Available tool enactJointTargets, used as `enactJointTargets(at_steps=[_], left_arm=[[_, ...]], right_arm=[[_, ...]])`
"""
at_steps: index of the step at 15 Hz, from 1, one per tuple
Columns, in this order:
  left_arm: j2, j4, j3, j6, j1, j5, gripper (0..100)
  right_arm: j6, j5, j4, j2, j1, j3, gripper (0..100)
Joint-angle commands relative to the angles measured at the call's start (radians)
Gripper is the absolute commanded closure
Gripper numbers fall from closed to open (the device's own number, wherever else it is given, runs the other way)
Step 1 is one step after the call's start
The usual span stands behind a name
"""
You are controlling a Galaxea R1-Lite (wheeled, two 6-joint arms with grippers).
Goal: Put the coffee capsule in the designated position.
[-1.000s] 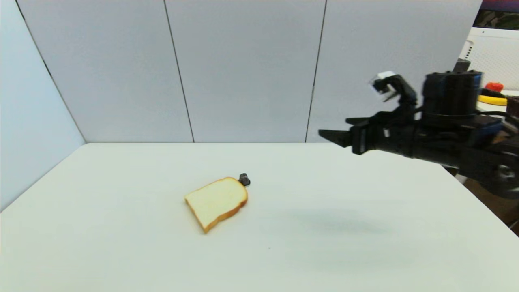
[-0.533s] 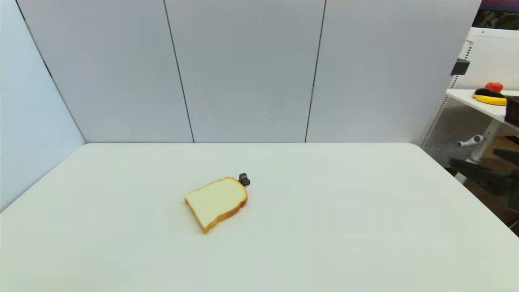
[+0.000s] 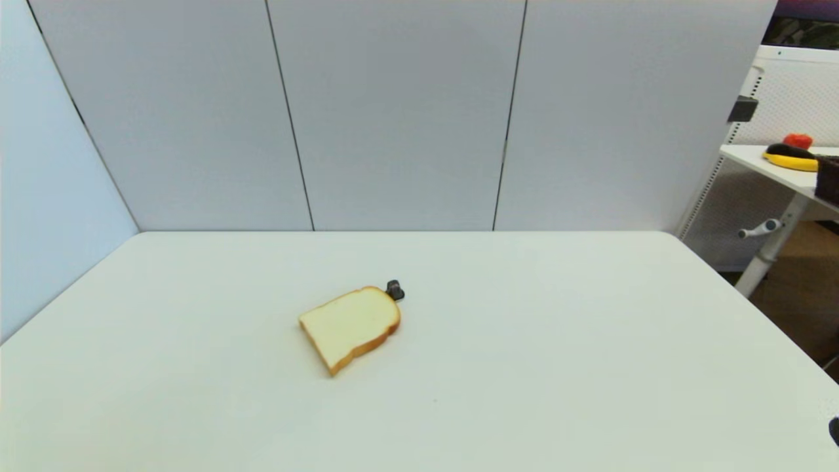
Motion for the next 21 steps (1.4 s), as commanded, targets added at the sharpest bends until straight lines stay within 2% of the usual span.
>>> enactJointTargets(at_steps=[1, 4, 5, 7, 8, 9, 12, 14, 15, 19, 21], left_arm=[[0.001, 0.0, 0.0, -0.001, 0.001, 0.0, 0], [0.001, 0.0, 0.0, -0.001, -0.001, 0.001, 0], [0.001, 0.0, 0.0, -0.001, -0.001, 0.0, 0], [0.001, -0.001, 0.0, -0.001, 0.001, 0.0, 0], [0.001, 0.0, 0.0, -0.001, 0.001, 0.001, 0], [0.001, -0.001, 0.0, -0.001, 0.001, 0.0, 0], [0.001, -0.001, 0.0, -0.001, 0.001, 0.0, 0], [0.001, 0.0, 0.0, -0.001, 0.001, 0.0, 0], [0.001, 0.0, 0.0, -0.001, 0.001, 0.001, 0], [0.001, 0.0, 0.0, -0.001, 0.001, 0.0, 0], [0.001, -0.001, 0.0, -0.001, 0.001, 0.0, 0]], right_arm=[[0.002, -0.06, 0.011, -0.096, -0.03, 0.063, 0], [0.0, -0.092, 0.014, -0.094, 0.021, 0.063, 0], [0.0, -0.121, 0.013, -0.093, 0.086, 0.063, 0], [0.003, -0.172, 0.033, -0.096, 0.142, 0.062, 0], [0.011, -0.213, 0.054, -0.125, 0.213, 0.062, 0], [0.003, -0.247, 0.103, -0.176, 0.24, 0.063, 0], [0.014, -0.244, 0.338, -0.377, 0.213, 0.063, 0], [0.029, -0.244, 0.333, -0.377, 0.213, 0.062, 0], [0.071, -0.236, 0.333, -0.377, 0.213, 0.062, 0], [0.115, -0.242, 0.332, -0.377, 0.213, 0.063, 0], [0.117, -0.244, 0.332, -0.377, 0.213, 0.063, 0]])
